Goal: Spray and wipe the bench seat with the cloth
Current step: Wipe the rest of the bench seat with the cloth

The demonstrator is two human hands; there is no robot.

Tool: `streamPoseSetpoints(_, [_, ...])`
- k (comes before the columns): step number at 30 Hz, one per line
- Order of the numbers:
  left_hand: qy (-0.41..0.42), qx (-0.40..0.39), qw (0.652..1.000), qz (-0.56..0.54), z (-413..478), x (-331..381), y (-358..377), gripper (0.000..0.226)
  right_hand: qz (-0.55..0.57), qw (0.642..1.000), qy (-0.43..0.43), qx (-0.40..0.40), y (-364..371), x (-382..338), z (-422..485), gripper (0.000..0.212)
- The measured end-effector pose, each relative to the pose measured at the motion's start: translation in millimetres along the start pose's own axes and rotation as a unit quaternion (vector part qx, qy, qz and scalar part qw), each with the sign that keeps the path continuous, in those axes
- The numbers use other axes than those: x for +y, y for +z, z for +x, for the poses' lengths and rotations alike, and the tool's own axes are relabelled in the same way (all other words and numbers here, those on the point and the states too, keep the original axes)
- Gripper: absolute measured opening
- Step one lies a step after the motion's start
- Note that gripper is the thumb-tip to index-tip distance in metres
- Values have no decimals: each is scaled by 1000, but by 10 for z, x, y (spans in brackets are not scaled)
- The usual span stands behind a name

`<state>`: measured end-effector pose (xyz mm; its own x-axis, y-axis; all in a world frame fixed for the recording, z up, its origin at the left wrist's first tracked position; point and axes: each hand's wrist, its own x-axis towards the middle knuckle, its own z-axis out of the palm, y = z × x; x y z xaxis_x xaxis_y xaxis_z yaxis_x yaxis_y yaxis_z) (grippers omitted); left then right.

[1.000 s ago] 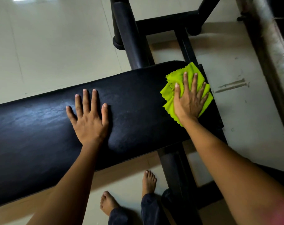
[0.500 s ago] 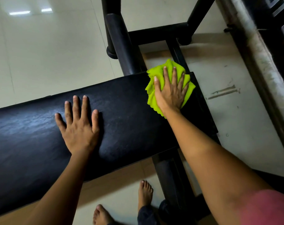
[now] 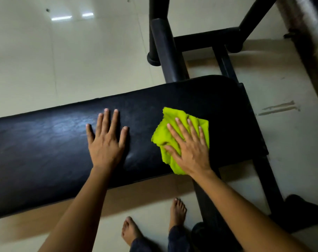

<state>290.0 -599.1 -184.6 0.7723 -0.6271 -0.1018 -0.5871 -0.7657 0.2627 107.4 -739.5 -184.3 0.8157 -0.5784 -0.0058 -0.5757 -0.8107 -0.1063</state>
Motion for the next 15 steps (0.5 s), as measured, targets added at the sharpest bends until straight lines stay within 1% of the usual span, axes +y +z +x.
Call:
streamPoseSetpoints(1, [-26,-1,1000,7,-29,-53,-3,56,-4,1000,18,5,-4,25,44,63])
streamPoseSetpoints(2, [-41,-2,999,5,-42,-83,0,56,-6,998,55,12,5,2,124,64])
streamPoseSetpoints(4, [-43,-8,999,1,-49,-81,19,54,-1,989,145,23,39,-173,294,65])
streamPoseSetpoints(5, [-41,-10,999,-1,-41,-78,28,54,-2,985,170,27,54,-307,342,64])
streamPoseSetpoints(6, [-40,-10,999,-6,-29,-71,25,54,-3,985,172,32,65,-436,352,64])
streamPoseSetpoints(7, [-39,-10,999,-14,-23,-79,18,55,-4,988,152,31,79,-557,308,63])
streamPoseSetpoints(9, [-31,-10,999,-37,-34,-117,-7,57,-6,998,68,10,116,-700,79,62])
streamPoseSetpoints(11, [-14,-5,998,-69,-43,-170,-42,60,2,1000,-15,-12,121,-673,-171,60])
streamPoseSetpoints(12, [0,-3,997,-80,-52,-197,-57,62,3,999,-43,-13,120,-600,-215,60])
streamPoseSetpoints(14, [23,2,996,-88,-66,-239,-68,63,1,999,-54,-4,116,-458,-124,60])
streamPoseSetpoints(15, [28,3,996,-85,-71,-255,-63,63,5,999,-33,3,119,-434,-35,61])
